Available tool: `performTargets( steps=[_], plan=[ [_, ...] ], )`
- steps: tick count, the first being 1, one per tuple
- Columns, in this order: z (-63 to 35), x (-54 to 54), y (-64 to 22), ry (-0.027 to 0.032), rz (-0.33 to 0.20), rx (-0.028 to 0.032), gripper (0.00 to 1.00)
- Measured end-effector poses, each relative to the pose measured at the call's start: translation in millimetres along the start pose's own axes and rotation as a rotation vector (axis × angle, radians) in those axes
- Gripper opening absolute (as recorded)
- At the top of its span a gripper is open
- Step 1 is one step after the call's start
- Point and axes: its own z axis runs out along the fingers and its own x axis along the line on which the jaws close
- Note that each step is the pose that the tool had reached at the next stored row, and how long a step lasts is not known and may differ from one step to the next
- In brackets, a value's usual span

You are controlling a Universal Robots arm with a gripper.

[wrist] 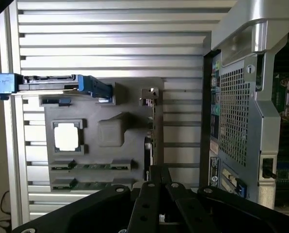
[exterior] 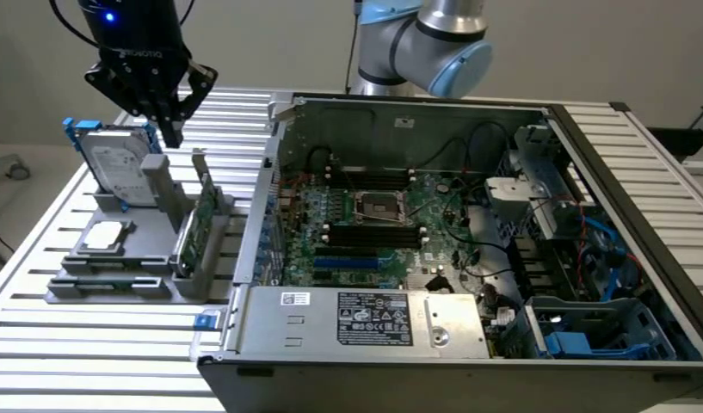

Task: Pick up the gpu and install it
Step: 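Reach for the gpu, then pick up the gpu and move the gpu toward the slot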

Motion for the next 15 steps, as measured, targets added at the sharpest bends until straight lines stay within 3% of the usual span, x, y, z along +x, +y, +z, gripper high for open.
performTargets(
  steps=[1, 15],
  plan=[
    [0.0, 0.4, 0.0, 0.0009, -0.001, 0.0047, 0.11],
    [0.2, 0.4, 0.0, 0.0007, -0.001, 0.0045, 0.12]
  ],
)
